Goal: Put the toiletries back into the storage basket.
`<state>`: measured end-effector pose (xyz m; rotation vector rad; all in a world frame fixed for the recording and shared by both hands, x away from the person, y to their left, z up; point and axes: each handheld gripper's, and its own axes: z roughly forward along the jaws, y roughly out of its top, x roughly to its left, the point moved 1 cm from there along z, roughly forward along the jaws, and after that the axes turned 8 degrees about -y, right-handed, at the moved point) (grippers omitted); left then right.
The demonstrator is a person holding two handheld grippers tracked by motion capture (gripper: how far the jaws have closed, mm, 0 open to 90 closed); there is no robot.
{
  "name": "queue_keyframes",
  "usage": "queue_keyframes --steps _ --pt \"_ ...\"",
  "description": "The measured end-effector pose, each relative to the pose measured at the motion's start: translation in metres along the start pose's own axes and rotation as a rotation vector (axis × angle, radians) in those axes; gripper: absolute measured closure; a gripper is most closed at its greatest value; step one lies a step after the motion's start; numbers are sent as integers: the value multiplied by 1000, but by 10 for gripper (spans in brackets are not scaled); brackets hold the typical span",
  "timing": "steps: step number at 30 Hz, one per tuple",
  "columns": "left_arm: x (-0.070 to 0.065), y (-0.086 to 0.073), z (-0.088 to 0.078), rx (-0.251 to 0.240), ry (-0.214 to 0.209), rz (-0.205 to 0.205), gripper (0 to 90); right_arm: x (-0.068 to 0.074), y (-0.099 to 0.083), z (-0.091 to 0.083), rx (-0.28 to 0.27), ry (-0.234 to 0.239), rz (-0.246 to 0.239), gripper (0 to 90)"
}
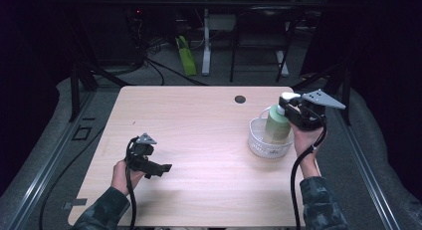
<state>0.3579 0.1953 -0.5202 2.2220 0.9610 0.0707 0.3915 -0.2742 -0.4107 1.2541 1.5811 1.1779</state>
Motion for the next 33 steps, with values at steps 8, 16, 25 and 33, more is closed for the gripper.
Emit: queue_keyframes --steps 8,16,25,33 --pt "1 0 1 -7 -13 -15 27 1 -2 2 -2 8 0 682" --pt "-1 0 2 -3 -9 -10 28 -5 -9 -6 -14 16 47 684" --pt "-3 1 6 9 -16 -5 28 -5 -10 -9 3 17 22 686" --pt "-2 0 5 2 -11 -13 28 -5 -8 -10 12 8 10 684"
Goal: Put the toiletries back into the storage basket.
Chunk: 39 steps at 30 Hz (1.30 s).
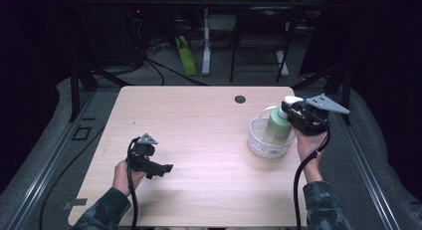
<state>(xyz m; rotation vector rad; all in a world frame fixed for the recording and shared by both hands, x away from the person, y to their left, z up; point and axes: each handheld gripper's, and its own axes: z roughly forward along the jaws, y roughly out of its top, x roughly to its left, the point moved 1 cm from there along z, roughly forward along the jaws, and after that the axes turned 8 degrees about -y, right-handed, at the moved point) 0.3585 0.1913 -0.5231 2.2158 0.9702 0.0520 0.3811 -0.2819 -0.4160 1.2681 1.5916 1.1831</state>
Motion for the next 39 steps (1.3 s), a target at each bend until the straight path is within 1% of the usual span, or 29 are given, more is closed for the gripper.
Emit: queue_keyframes --steps 2,5,8,9,11,14,15,16,18,20,21,22,26,28,29,30,33,35,38,39 --pt "-1 1 2 4 -3 -1 27 0 0 0 2 2 8 682" --pt "-2 1 2 9 -5 13 27 1 1 0 9 -1 3 678" --pt "-2 1 2 8 -3 11 27 1 4 0 20 -4 8 656" --pt "-2 1 2 -1 -5 2 27 1 4 -1 22 -2 13 642" --pt "-1 1 2 0 -5 -2 27 1 5 0 38 7 20 608" --pt "-2 1 1 1 -7 5 27 3 7 0 65 14 32 546" --pt "-2 1 1 0 -6 5 27 4 8 -1 66 10 29 534" --pt "-2 2 1 1 -6 8 27 4 8 -1 75 7 31 499" --pt "-2 2 1 1 -8 5 27 4 10 -2 92 5 41 464" --pt "-2 2 2 0 -7 5 27 4 12 -2 112 6 46 410" --pt "-2 2 2 4 -8 9 27 5 13 -3 119 2 38 388" --pt "-2 2 2 7 -8 8 27 5 16 -4 138 7 37 350" --pt "-2 2 3 0 -12 6 26 5 19 -8 178 6 40 267" --pt "-3 2 2 5 -9 10 26 4 19 -9 191 8 37 245" --pt "-3 2 1 6 -7 13 26 5 18 -10 204 10 43 224" --pt "-3 2 1 3 -8 12 26 5 18 -12 208 8 35 211" --pt "-1 3 0 -1 -7 9 26 4 17 -15 221 16 35 177" --pt "-2 3 0 -3 -3 5 26 5 16 -17 229 28 30 166" --pt "-3 2 -2 -3 2 15 26 6 14 -24 240 40 28 140" --pt "-3 2 -2 -3 2 15 26 6 13 -26 241 38 27 136"
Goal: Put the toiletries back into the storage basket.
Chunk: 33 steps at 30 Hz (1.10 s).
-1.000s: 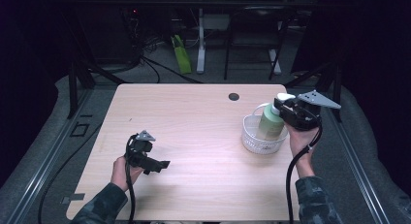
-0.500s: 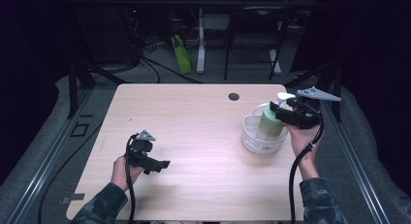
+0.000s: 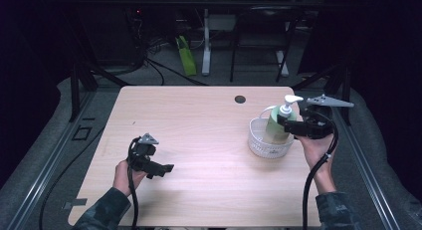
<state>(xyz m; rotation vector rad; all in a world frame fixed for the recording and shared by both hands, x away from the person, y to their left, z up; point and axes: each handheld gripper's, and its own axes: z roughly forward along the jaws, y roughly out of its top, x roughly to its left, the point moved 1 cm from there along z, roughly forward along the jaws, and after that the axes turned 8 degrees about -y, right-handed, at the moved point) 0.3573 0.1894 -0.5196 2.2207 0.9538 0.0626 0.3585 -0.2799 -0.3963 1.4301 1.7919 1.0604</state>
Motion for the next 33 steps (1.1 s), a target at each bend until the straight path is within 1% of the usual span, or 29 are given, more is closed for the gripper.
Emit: queue_keyframes --steps 4,6,8,9,10,12,16,17,18,19,20,21,22,23,24,25,27,28,29,31,33 --pt "1 0 2 4 -1 -5 26 2 -5 -9 15 9 -19 106" --pt "0 0 3 11 -3 -3 26 4 -8 -11 35 9 -27 79" --pt "-1 0 3 11 0 3 26 5 -13 -13 47 12 -30 72" --pt "-1 0 2 9 -1 3 26 6 -16 -14 57 6 -40 64" --pt "-1 0 2 9 -1 3 26 6 -19 -15 65 9 -37 64" --pt "1 0 3 11 -3 -3 25 8 -27 -17 91 3 -49 52" --pt "1 -1 3 10 -3 -5 24 9 -42 -21 109 14 -26 38" --pt "2 -1 2 11 -3 -3 24 9 -47 -22 118 3 -36 30" --pt "2 -1 3 11 -7 -8 24 10 -53 -22 124 -2 -35 27" --pt "3 -1 3 16 -5 -5 24 9 -60 -23 133 7 -27 24" --pt "3 -1 3 17 -6 -4 24 9 -66 -24 135 6 -19 23" --pt "3 -1 3 17 -6 -4 24 9 -74 -24 153 -11 -35 19" --pt "1 -1 3 14 -3 -3 24 8 -78 -24 159 -16 -38 19" --pt "1 0 3 15 -2 1 23 6 -83 -24 165 -10 -20 20" --pt "1 0 3 15 -2 1 23 6 -83 -24 165 -10 -20 20" --pt "0 0 2 12 -1 3 23 5 -87 -23 175 -2 -11 16" --pt "1 -1 1 11 4 4 21 2 -97 -22 211 -21 -23 14" --pt "1 -1 1 11 4 4 20 2 -97 -22 211 -21 -23 14" --pt "3 -1 2 11 2 -8 19 -1 -101 -24 214 -26 -18 13" --pt "4 -2 2 13 2 -13 17 -3 -104 -24 216 -28 -11 11" --pt "4 -2 4 10 0 -17 14 -4 -107 -22 229 -27 -3 2"
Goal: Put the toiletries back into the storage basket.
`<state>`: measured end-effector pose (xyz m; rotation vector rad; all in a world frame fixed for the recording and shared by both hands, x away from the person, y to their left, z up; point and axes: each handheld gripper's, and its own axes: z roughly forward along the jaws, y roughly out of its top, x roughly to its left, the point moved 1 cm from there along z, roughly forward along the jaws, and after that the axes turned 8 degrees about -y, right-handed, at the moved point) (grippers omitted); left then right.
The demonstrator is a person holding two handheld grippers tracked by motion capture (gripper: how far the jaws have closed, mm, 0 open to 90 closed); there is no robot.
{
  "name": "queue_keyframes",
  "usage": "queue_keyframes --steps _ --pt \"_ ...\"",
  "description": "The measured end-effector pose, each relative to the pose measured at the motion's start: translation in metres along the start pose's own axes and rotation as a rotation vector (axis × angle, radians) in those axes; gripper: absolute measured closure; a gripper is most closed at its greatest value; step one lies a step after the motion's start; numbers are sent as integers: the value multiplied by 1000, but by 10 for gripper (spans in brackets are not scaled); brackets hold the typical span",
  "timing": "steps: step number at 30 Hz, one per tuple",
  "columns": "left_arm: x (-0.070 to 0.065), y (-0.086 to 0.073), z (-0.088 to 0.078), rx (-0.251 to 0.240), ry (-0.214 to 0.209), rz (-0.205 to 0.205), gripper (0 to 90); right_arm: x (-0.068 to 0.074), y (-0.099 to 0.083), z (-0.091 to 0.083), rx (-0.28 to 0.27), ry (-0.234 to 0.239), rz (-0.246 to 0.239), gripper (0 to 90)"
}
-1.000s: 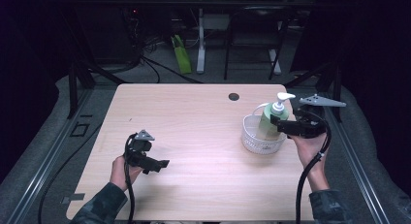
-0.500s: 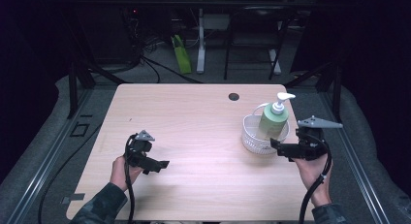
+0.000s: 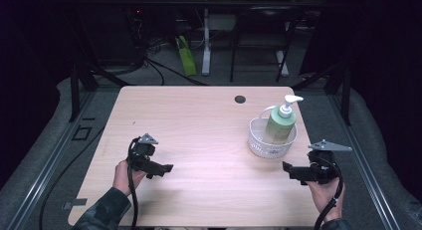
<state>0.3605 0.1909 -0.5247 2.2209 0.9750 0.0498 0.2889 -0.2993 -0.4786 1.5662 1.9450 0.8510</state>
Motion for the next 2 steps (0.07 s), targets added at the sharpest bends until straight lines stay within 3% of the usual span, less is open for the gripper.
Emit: queue_keyframes --steps 2 --pt "0 0 1 2 -2 3 14 0 -1 0 5 -13 -7 3"
